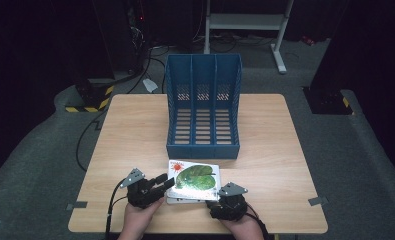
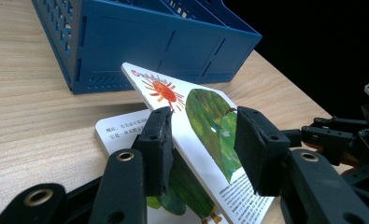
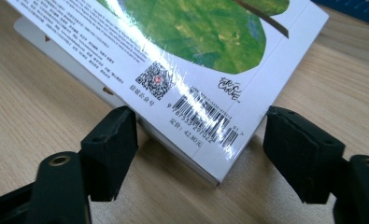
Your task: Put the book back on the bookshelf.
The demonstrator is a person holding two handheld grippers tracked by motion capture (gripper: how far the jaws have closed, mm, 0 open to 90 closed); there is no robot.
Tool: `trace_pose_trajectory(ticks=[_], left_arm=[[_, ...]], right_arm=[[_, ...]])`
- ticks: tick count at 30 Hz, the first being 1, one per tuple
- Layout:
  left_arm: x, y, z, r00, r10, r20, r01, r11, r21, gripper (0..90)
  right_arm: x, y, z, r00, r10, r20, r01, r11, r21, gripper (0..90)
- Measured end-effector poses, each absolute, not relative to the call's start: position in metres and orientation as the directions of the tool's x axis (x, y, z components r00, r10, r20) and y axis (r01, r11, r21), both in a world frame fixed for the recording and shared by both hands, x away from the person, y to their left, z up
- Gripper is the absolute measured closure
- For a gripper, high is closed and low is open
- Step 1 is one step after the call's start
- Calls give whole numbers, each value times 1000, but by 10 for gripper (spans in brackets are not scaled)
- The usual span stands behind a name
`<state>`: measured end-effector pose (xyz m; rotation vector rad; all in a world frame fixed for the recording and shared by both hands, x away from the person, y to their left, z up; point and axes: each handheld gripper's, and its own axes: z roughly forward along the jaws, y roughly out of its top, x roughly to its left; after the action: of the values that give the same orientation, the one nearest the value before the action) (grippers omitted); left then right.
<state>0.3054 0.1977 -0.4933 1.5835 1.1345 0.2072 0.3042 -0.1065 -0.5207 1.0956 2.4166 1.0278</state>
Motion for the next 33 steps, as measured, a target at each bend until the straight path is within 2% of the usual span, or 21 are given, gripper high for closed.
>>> trace_pose_trajectory(ticks=[5, 9, 14, 17, 23, 33], left_arm=[[306, 198, -494, 525, 740, -420, 551, 81, 831, 556], [310, 199, -498, 511, 745, -428, 568, 81, 819, 485], [325, 194, -509, 508, 696, -507, 643, 86, 761, 419], [334, 186, -512, 517, 696, -498, 659, 48, 750, 442], [336, 184, -510, 531, 699, -480, 660, 15, 751, 556], [336, 185, -512, 553, 699, -454, 653, -25, 757, 562]], right_arm=[[303, -107, -520, -662, 749, 29, 531, 442, 723, 289], [303, -108, -520, -658, 752, 45, 541, 430, 723, 291], [304, -108, -521, -655, 754, 45, 545, 430, 720, 292], [304, -109, -521, -657, 753, 45, 546, 433, 718, 293], [305, -110, -521, -659, 750, 52, 548, 432, 717, 299], [303, -111, -521, -663, 747, 49, 549, 441, 710, 314]])
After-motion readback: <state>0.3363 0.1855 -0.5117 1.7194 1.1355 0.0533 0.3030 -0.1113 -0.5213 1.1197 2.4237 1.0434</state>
